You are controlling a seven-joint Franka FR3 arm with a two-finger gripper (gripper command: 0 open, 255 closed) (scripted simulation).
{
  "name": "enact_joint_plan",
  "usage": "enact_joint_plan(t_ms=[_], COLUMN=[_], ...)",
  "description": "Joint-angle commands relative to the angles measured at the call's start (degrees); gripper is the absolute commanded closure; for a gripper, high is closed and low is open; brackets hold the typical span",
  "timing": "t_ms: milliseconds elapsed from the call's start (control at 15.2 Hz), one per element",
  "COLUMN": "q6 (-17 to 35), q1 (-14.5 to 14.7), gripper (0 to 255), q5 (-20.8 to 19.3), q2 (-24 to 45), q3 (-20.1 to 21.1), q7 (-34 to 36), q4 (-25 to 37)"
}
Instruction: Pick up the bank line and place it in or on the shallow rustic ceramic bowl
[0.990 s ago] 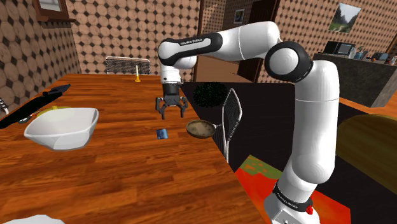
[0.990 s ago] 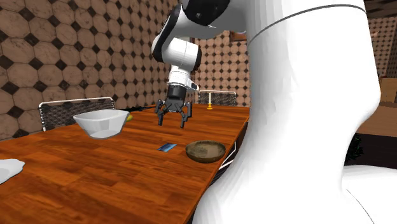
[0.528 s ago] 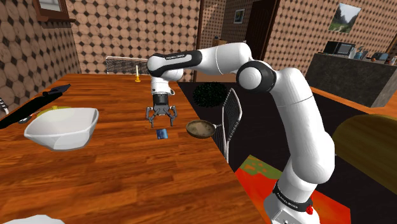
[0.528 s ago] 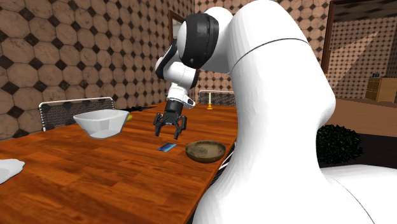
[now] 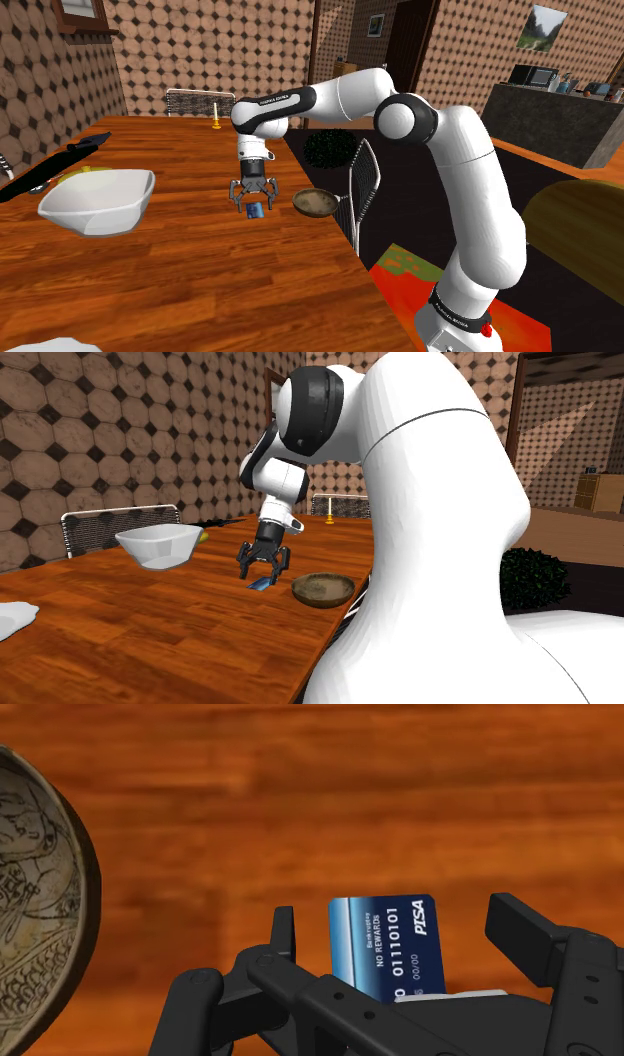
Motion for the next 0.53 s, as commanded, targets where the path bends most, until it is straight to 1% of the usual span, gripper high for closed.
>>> enact_joint_plan(t_ms=[0, 330, 396, 462], q6=[0.34, 0.33, 0.33, 0.33], q1=[0.02, 0.02, 0.02, 0.02], gripper=[0, 0, 255, 255], q5=[0.02, 0.02, 0.02, 0.02], q2=[-0.05, -0.04, -0.04, -0.04], q3=[0.0, 0.0, 0.0, 0.0], q7=[-0.07, -0.07, -0.07, -0.07], q4=[-0.37, -0.35, -0.35, -0.35])
